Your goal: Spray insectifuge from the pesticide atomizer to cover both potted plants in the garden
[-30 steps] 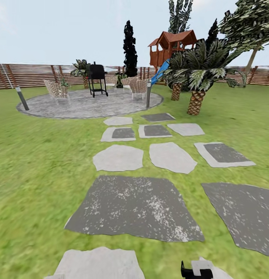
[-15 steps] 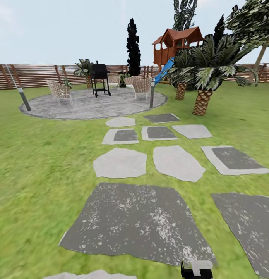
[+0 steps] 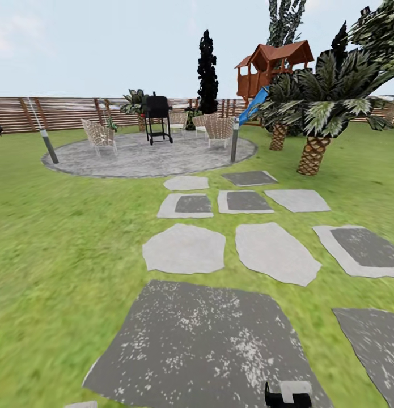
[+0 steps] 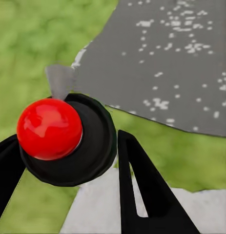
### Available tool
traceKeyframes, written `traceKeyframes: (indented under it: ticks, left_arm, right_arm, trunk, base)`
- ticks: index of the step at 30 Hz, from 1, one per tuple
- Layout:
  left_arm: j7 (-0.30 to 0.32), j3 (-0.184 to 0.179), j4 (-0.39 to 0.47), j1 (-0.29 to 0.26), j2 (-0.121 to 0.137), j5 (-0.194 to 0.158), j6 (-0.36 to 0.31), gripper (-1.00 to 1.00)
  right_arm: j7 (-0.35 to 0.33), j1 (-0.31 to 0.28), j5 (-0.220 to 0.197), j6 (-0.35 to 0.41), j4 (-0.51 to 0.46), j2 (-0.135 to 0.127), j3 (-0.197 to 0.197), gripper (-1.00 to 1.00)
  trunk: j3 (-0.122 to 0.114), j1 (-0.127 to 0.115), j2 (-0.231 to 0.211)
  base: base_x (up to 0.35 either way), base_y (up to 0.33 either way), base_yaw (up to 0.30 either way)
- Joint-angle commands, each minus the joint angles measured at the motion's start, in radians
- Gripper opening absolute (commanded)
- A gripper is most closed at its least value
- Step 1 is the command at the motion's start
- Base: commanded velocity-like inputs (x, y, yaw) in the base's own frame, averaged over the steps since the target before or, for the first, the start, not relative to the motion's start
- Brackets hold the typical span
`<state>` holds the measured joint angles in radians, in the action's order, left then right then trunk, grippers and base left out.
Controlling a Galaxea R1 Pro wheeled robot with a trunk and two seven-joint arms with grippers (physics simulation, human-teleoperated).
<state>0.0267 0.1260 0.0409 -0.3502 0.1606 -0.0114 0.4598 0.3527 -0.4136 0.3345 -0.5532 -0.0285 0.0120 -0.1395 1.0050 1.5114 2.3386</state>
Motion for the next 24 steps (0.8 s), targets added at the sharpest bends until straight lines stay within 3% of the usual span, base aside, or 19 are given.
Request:
traceKeyframes:
  ticks: [1, 24]
  left_arm:
    - [0.002, 0.004, -0.001, 0.0, 0.0, -0.001, 0.003, -1.0]
    - [0.002, 0.004, -0.001, 0.0, 0.002, -0.001, 0.003, -1.0]
  right_arm:
    - [0.005, -0.001, 0.011, -0.002, 0.001, 0.0, -0.008, 1.0]
    - [0.003, -0.001, 0.011, -0.002, 0.002, 0.0, -0.008, 1.0]
  trunk:
    - [0.001, 0.0, 0.0]
    - [0.001, 0.0, 0.0]
  base:
    - [0.34, 0.0, 0.001]
    - [0.34, 0.057, 0.002]
